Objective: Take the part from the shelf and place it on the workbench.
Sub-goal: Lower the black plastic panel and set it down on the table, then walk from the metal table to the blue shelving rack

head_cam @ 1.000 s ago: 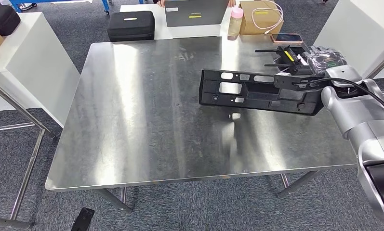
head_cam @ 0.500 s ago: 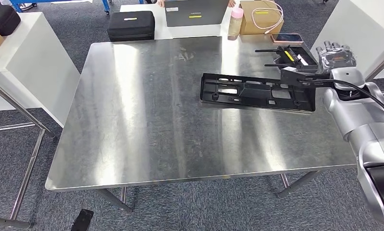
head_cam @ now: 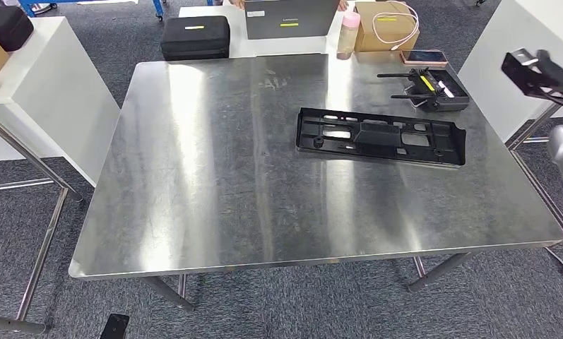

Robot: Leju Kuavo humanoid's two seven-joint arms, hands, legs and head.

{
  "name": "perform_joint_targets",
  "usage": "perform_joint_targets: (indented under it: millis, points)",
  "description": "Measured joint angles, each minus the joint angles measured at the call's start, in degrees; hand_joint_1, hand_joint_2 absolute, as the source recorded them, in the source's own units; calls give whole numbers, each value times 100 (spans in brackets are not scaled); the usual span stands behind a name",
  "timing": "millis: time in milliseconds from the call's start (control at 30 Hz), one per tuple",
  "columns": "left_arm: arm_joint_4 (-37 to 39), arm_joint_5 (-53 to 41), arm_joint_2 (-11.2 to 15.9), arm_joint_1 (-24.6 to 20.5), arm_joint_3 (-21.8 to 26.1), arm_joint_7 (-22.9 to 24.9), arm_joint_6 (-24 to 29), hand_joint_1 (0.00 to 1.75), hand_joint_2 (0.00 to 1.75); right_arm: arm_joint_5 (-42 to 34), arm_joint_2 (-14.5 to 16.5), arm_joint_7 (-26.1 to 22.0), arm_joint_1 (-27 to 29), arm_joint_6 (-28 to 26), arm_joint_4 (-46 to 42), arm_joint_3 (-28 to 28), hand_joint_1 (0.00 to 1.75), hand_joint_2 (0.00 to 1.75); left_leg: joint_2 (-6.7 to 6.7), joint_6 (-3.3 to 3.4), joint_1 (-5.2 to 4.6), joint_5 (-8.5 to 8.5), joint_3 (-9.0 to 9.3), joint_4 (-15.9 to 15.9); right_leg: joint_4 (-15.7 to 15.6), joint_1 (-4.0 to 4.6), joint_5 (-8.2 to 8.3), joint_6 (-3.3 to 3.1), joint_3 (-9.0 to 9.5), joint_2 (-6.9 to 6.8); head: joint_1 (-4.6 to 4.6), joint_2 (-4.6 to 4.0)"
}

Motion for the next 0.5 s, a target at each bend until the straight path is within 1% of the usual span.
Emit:
perform_joint_targets:
  millis: [100,167,233,300,333,400,433,500]
  points:
    - [4,69,-68,15,76,-67,-5,0,0,-266,-412,-5,293,-598,-42,-306,0,0,-2,11,-5,-7,1,3,-1,1,-3,5,7,-5,-1,0]
    - [7,103,-119,17,125,-103,-14,0,0,-507,-703,-22,639,-1090,-95,-582,0,0,-9,29,-12,-18,6,6,-3,3,-12,18,9,-10,-1,0]
    - [8,131,-172,17,176,-129,-25,0,0,-701,-970,-18,1193,-1540,-282,-968,0,0,-23,50,-16,-32,12,7,-4,4,-25,38,24,-23,-1,0]
    - [9,159,-223,12,204,-143,-38,0,0,-688,-1125,-31,1993,-1767,-699,-1615,0,0,-36,59,-14,-38,8,5,-4,5,-32,47,46,-37,-1,0]
    - [9,172,-247,7,215,-147,-47,0,0,-560,-1132,-109,2452,-1805,-982,-2057,0,0,-39,61,-11,-39,4,4,-4,5,-33,47,54,-42,2,0]
    - [9,202,-288,-8,254,-161,-62,0,0,-166,-977,-492,3293,-1821,-1556,-3103,0,0,-45,63,-9,-41,-1,2,-3,5,-37,52,57,-46,-1,0]
    - [9,221,-309,-17,280,-173,-67,0,0,38,-826,-784,3651,-1827,-1857,-3674,0,0,-50,64,-10,-41,-2,1,-3,5,-40,57,58,-48,-1,0]
    - [9,270,-341,-31,330,-212,-69,0,0,314,-423,-1381,4237,-1838,-2451,-4767,0,0,-67,63,-12,-40,2,1,-4,11,-46,64,60,-62,-1,0]
